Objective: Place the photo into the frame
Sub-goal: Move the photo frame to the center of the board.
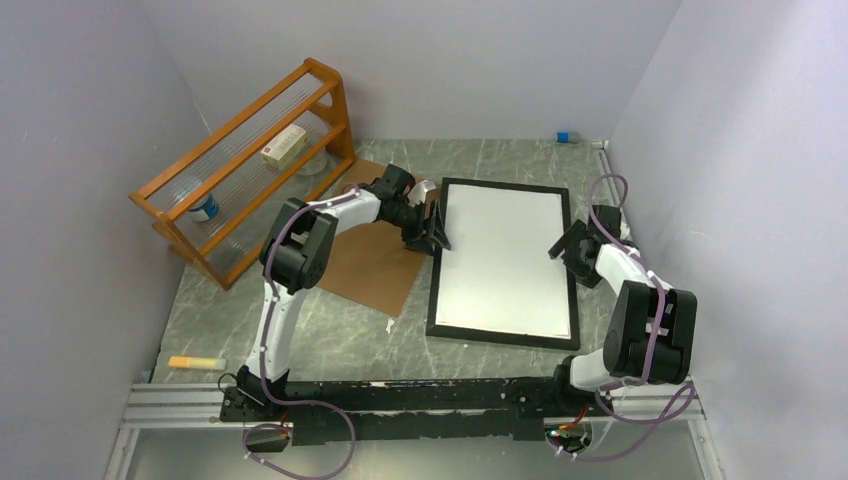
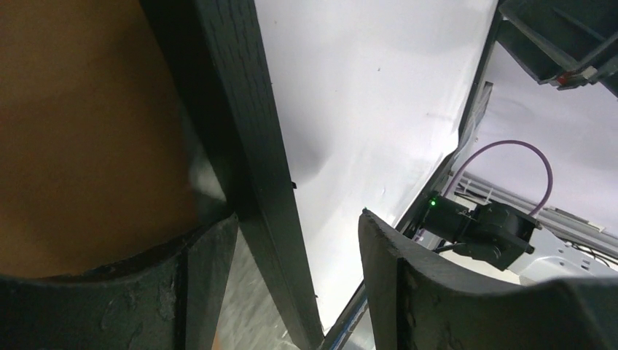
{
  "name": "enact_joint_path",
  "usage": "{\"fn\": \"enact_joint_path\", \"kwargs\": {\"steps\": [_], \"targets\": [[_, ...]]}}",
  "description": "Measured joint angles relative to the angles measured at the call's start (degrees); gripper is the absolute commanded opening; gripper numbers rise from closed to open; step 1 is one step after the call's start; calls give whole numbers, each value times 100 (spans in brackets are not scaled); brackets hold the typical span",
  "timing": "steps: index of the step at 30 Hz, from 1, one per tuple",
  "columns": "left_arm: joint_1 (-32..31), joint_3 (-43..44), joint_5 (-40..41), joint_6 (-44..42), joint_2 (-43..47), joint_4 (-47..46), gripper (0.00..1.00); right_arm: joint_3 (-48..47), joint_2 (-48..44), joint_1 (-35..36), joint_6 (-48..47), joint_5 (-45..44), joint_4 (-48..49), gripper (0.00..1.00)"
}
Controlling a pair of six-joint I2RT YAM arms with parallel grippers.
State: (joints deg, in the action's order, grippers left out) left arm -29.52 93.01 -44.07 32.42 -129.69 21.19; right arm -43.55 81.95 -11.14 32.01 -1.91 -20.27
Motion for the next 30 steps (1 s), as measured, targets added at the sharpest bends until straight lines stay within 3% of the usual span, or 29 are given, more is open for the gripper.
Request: {"fn": "enact_joint_path", "kwargs": {"steps": [9,21,30], "targets": [[-131,828,-205,0,-516,197,71,4,-24,-149,240,-568,-201,80],[-256,1556,192,-841,-651,1073,91,-540,-444,-149,789,-994,-1032,78],[177,990,2210,-1792,592,1766,94,-660,-1401,7,1294,37,-546,71]]}}
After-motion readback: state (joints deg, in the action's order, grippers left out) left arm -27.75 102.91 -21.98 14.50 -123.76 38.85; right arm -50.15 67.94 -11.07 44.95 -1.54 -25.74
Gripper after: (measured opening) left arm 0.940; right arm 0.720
